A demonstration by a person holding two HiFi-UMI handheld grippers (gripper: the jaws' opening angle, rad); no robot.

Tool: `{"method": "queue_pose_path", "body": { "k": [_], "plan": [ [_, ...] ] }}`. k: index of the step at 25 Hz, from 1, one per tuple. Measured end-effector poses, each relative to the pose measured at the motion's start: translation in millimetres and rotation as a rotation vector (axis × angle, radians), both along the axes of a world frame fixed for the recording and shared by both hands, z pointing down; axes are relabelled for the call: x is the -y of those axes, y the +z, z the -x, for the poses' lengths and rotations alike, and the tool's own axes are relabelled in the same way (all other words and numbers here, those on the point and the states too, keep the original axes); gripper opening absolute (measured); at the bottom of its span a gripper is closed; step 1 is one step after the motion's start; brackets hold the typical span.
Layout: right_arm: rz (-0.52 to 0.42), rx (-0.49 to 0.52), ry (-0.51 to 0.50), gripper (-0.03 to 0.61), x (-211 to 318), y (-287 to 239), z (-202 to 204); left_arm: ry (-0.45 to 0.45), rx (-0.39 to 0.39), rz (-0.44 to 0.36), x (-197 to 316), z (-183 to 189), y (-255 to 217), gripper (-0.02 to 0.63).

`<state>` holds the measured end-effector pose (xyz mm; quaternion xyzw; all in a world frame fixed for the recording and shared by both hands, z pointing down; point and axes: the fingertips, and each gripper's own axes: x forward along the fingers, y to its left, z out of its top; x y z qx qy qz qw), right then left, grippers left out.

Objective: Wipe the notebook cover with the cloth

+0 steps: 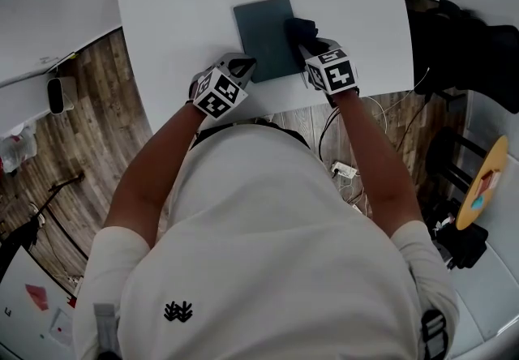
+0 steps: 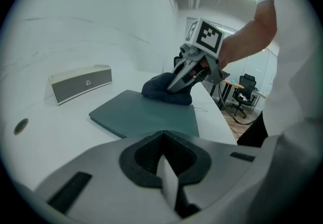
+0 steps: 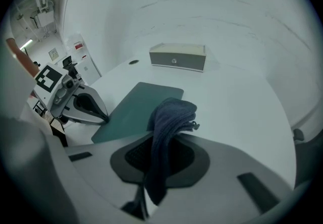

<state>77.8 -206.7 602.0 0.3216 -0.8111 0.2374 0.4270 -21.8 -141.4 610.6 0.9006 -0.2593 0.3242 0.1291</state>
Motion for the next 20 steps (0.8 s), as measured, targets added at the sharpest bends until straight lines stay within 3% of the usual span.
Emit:
{"method": "queue_pose_path", "body": {
  "k": [7, 12, 20],
  "plan": [
    [-0.01, 0.081, -0.119, 0.044, -6, -25, 67, -0.002, 0.001, 0.003, 0, 0, 1, 0.005],
    [0.018, 0.094, -0.189, 0.044, -10, -13, 113, -0.002, 0.001, 0.001, 0, -2, 1, 0.005],
    [0.037, 0.053, -0.175, 0.044, 0, 4, 103, 0.0, 0.001, -0.003, 2, -3, 0, 0.005]
  ]
}}
